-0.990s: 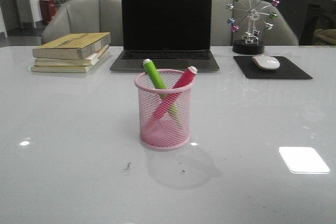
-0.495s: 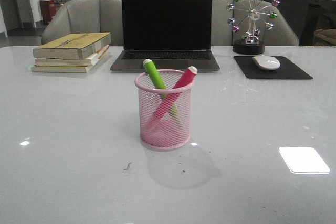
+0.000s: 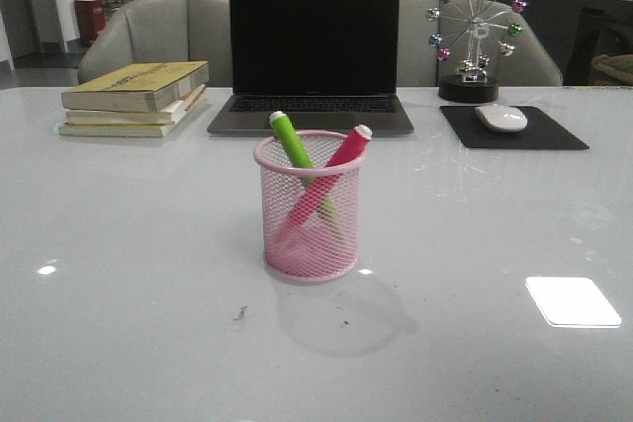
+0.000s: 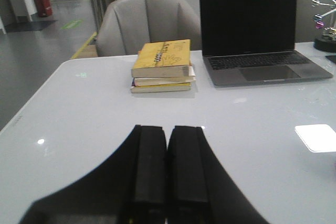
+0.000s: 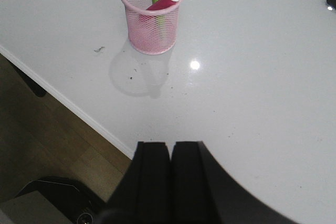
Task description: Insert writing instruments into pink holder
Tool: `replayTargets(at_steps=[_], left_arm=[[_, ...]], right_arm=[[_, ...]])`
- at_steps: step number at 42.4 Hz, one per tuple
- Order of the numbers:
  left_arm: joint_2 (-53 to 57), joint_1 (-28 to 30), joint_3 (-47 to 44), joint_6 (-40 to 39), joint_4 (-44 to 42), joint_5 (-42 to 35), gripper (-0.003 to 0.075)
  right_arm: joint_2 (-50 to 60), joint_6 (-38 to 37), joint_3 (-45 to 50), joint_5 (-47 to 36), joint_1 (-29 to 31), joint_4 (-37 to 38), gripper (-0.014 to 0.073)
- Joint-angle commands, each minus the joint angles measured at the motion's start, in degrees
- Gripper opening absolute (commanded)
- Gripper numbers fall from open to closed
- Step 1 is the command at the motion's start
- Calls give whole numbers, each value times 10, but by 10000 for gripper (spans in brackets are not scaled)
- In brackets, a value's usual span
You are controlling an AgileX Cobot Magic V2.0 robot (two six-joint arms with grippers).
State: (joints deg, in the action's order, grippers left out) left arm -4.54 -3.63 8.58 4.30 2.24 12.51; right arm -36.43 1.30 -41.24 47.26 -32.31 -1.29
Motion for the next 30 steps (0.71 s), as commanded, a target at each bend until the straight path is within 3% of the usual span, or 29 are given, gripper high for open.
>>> replayTargets(at_steps=[1,9,30], left_arm=[[29,14,-30,-4,21,-91,92],[61,15,-92,-4,30,-168,92],[59,-8,-91,-4,31,-155,91]], right_arm=[[1,2,-15,-34,3,3,57],[1,2,-15,-34,3,3,57],[1,2,-15,-34,3,3,57]])
